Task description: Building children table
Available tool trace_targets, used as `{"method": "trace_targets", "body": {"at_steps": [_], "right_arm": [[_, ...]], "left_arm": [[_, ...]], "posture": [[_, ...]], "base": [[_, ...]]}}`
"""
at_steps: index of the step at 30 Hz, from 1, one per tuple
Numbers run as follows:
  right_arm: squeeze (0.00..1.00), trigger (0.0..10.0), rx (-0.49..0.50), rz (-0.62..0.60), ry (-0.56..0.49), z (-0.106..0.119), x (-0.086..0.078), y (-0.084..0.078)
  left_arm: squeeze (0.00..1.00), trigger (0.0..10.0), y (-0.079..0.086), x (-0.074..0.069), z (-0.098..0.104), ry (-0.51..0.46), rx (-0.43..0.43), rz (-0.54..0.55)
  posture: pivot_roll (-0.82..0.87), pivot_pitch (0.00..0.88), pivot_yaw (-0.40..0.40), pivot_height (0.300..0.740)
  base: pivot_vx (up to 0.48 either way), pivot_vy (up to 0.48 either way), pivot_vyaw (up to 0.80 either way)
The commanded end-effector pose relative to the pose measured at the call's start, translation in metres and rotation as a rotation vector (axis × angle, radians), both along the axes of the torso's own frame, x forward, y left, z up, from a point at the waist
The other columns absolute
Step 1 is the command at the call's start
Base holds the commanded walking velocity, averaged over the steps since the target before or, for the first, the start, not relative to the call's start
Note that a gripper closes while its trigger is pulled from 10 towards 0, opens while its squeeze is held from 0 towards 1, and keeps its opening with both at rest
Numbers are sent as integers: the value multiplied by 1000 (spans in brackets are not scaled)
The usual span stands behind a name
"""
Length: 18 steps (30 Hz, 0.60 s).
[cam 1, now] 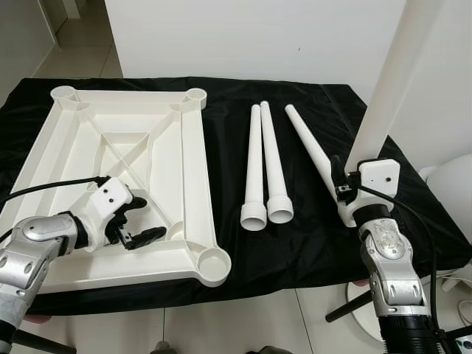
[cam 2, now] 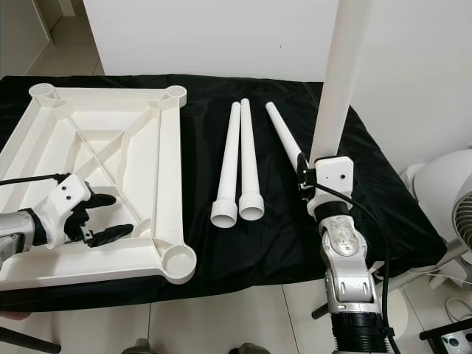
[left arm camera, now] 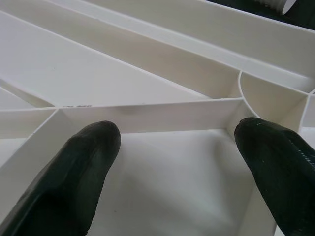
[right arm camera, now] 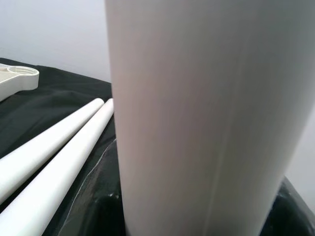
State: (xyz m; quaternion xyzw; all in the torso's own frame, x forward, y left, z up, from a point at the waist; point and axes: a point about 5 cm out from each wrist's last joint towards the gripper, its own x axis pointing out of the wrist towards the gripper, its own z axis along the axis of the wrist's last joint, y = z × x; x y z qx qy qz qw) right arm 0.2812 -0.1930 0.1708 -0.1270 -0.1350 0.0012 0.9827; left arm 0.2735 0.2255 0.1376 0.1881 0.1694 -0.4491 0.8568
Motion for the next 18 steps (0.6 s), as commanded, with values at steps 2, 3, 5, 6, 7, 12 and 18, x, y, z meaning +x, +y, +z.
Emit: {"method": "trace_targets", "body": {"at_steps": [2,3,5,6,7,12,18], "right_arm": [[0,10000,-10,6,14,-1,2,-1],[0,10000,-10,6,14,-1,2,-1],[0,10000,-10,7,14,-1,2,-1],[0,10000,-11,9,15,-1,3,0],[0,10000,-11,9,15,-1,3,0],[0,10000,-10,15,20,-3,2,2],[0,10000,-12,21,24,-3,2,2]], "left_arm": [[0,10000,-3,-9,-1,97,-79,-152],[0,10000,-3,-9,-1,97,-79,-152],[0,10000,-3,-6,3,78,-112,-133],[0,10000,-5,-6,8,72,-149,-136],[0,10000,-5,-6,8,72,-149,-136],[0,10000,-4,-15,13,79,-205,-159],[0,10000,-8,-25,18,88,-247,-187]], "posture": [[94,0,-81,740],[94,0,-81,740],[94,0,-81,740],[97,0,-83,740],[97,0,-83,740],[101,2,-86,740],[103,0,-88,740]], "base": [[0,0,0],[0,0,0],[0,0,0],[0,0,0],[0,0,0],[0,0,0],[0,0,0]]}}
